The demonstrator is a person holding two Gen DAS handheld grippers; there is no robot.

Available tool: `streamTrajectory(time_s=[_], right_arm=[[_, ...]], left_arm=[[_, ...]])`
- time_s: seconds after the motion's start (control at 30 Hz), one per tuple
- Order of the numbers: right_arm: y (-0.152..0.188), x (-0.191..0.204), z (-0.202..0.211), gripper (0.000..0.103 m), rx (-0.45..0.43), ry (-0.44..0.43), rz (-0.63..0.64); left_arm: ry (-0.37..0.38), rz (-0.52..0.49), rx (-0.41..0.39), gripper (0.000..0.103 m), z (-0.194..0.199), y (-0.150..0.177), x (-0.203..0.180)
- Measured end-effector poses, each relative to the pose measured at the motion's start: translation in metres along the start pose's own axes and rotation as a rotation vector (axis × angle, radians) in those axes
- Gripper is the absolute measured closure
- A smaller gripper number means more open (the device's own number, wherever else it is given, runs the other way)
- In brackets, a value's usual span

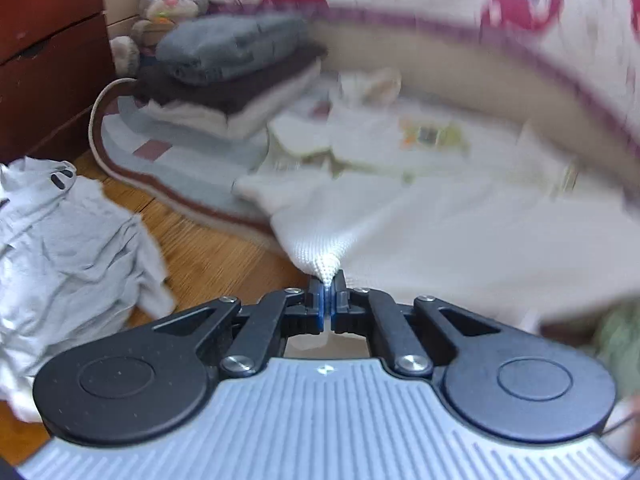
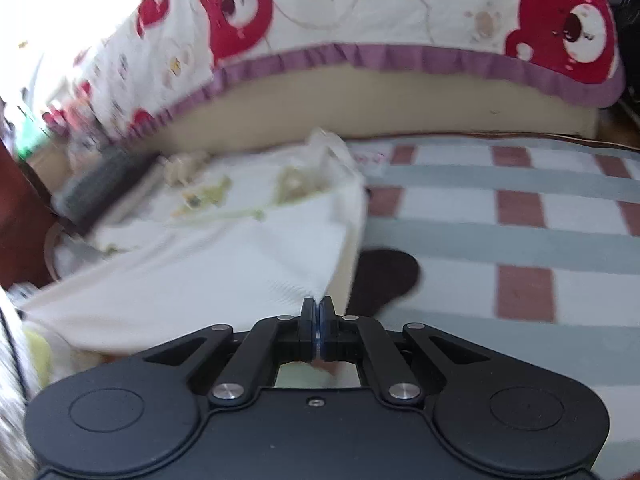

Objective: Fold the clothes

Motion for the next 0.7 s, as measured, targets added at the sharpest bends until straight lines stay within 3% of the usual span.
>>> streamTrajectory(time_s=[0.13,0.27,0.4,0.47,0.6,0.7], right_arm=[[0.020,-0.016,-0.025,0.100,0.065,0.034,-0.050],[0.021,-0.014,-0.014,0.100,0.041,-0.028,-0.092],[0.032,-0.009,-0.022,0.100,0.090,0.051,-0.002],[0.038,-0.017,-0.028,0.100,0.111,0.072,-0.049],[0.038,-0.020,-0.016,0.101,0.069,0.017,-0.094],[0.039,-0.018,-0.020,0.101,0.093,0.038,-0.054]], left_arm=[[0.015,0.072,0.105,0.101,-0.026,0.025,0.004],[0.011,0.051,0.080,0.101,-0.009,0.026,-0.008],[-0.017,0.036,0.152,0.101,-0.022,0.032,-0.015],[-0.027,0.051,0.185,0.101,-0.028,0.036,-0.017],[-0.062,0.008,0.096,0.101,-0.006,0.025,-0.025],[-0.063,0.028,0.138,0.101,-0.011,0.027,-0.023]])
Point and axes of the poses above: each gripper's, at about its wrist camera, not at the fingertips, and z roughly against the way its jaws point, x to its left, y to its underside, the point moved 4 cm from there along -z, roughly the way its jaws point, and after that the axes turned 5 degrees about -z, right-handed, at the moved point
